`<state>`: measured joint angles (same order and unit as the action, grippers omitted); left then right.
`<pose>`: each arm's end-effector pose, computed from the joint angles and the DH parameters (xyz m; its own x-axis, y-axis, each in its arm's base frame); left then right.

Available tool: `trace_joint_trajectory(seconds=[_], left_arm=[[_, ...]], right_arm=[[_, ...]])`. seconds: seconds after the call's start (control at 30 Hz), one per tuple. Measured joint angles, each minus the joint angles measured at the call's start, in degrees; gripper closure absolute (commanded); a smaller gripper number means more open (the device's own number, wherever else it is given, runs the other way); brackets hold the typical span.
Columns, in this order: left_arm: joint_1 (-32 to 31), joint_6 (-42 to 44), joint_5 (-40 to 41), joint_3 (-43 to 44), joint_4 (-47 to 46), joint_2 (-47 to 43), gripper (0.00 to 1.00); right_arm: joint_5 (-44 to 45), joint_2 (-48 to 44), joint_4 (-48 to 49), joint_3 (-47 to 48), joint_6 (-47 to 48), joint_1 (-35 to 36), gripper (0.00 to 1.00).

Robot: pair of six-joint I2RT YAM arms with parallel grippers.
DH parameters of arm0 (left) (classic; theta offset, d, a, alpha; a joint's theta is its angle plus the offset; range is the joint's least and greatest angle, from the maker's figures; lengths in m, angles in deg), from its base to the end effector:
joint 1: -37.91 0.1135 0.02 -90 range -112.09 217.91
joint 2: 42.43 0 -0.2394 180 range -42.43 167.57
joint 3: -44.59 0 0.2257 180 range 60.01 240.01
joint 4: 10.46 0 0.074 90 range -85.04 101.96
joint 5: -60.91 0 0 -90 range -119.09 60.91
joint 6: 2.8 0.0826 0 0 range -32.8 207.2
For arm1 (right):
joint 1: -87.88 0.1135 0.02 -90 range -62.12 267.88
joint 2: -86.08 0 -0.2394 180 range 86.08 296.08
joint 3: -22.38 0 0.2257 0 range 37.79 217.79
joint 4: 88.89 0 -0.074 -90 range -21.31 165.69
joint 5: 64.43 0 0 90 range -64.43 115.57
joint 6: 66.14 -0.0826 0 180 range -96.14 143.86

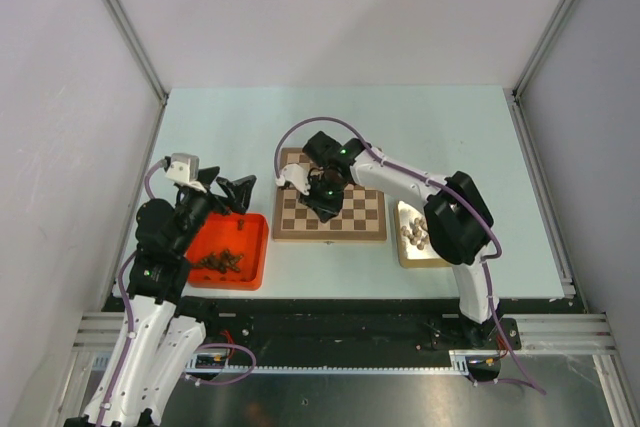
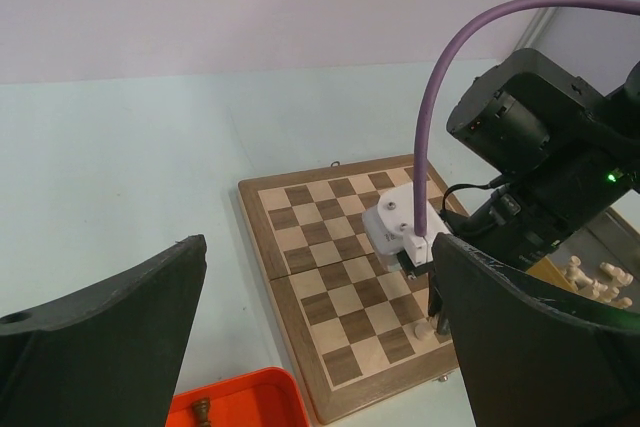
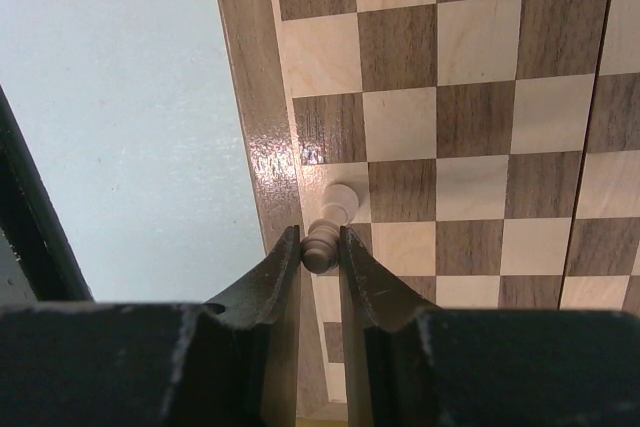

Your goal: Set up the chess pieces on the board

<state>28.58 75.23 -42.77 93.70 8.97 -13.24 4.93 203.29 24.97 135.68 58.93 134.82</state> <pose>0.1719 -0.0480 0.3085 -0.0728 -0.1923 -0.9786 0.3841 0.9001 -0.2054 0.2561 0.3167 0.1688 -0.0852 -0.8787 -0.4696 -0.9956 0.0564 0.0751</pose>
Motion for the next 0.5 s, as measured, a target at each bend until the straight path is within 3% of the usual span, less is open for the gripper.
trace_joint_trajectory(seconds=[0.5], left_arm=[[0.00, 0.00, 0.00, 0.00, 0.00, 0.00, 0.00]], right_arm=[[-1.27, 0.59, -1.29, 0.85, -0.15, 0.26, 0.78]])
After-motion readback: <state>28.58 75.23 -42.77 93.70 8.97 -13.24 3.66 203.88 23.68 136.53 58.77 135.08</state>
